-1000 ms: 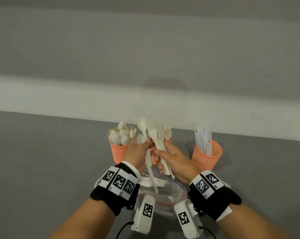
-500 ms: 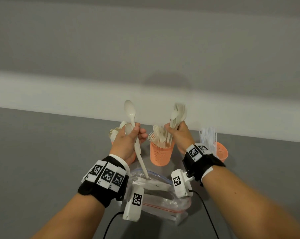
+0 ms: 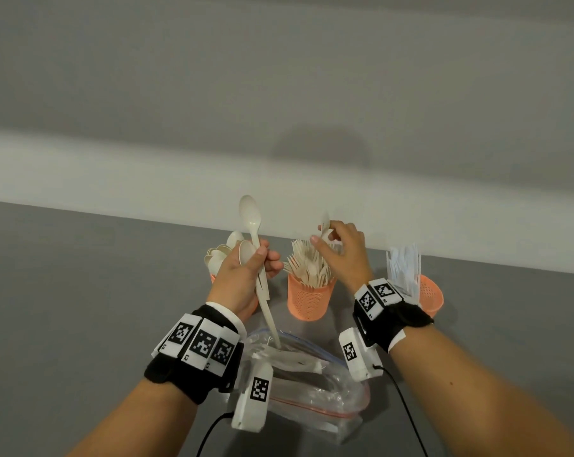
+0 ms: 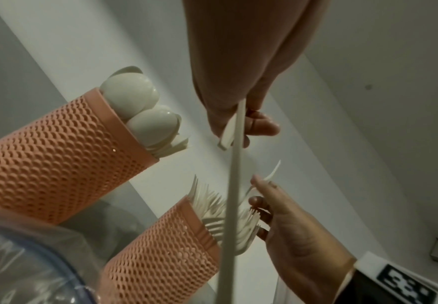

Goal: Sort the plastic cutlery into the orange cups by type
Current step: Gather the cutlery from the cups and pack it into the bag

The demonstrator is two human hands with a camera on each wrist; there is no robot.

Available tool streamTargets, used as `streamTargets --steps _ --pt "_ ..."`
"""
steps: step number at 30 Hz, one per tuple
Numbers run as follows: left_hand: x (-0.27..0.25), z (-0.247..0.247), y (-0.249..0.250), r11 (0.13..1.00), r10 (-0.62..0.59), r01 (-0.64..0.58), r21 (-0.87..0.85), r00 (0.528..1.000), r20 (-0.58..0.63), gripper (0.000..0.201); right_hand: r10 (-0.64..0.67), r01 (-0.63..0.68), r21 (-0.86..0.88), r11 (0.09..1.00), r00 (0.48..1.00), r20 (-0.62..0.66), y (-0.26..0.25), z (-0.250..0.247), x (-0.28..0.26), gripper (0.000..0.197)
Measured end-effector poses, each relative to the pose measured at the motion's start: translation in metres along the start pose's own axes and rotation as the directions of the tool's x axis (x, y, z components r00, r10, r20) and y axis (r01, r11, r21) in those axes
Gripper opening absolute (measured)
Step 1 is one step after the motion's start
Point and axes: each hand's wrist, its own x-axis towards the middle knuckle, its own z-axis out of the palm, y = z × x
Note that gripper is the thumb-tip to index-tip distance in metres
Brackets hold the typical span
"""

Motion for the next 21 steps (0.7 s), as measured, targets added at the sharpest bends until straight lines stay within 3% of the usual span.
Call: streamTargets --steps 4,6,8,11,15,16,18,20,21 --pt "0.000 -0.002 0.001 1.000 -0.006 0.006 -0.001 1.000 -0.005 0.014 0.055 -0.054 -0.052 0.997 0.998 0.032 -0.010 -0.008 0.013 0.027" --pt "0.001 -0.002 0.001 1.000 -0.015 0.015 -0.006 1.000 -0.001 0.013 0.106 -0.072 -0.241 0.968 0.986 0.130 -0.012 -0.004 0.013 0.028" --pt "0.000 -0.003 0.001 1.000 -0.020 0.020 -0.009 1.000 0.002 0.013 0.116 -0.024 -0.395 0.918 0.971 0.211 -0.010 0.001 0.007 0.031" --pt "0.000 -0.003 0.001 1.000 -0.017 0.017 -0.014 1.000 0.023 0.013 -0.003 0.058 -0.316 0.947 0.985 0.171 -0.011 0.002 -0.001 0.050" --pt "-0.003 -0.004 0.005 1.000 -0.014 0.014 0.007 0.999 0.049 0.015 0.007 0.210 -0.534 0.819 0.927 0.375 -0.024 0.004 -0.001 0.039" --pt "-0.003 -0.004 0.006 1.000 -0.021 0.020 0.021 0.998 0.067 0.016 -0.063 0.235 -0.485 0.842 0.937 0.345 -0.032 0.004 -0.002 0.039" --pt "-0.004 -0.003 0.007 0.996 -0.049 0.038 0.085 0.990 0.129 0.018 -0.192 0.227 -0.153 0.962 0.958 0.215 -0.058 0.002 -0.005 0.039" --pt "-0.006 0.000 0.007 0.982 -0.079 0.045 0.183 0.979 0.188 0.022 -0.182 0.146 0.171 0.974 0.959 0.217 -0.083 0.000 -0.006 0.037" --pt "-0.007 0.001 0.006 0.974 -0.092 0.047 0.220 0.976 0.198 0.025 -0.174 0.118 0.222 0.968 0.952 0.254 -0.093 0.001 -0.006 0.034"
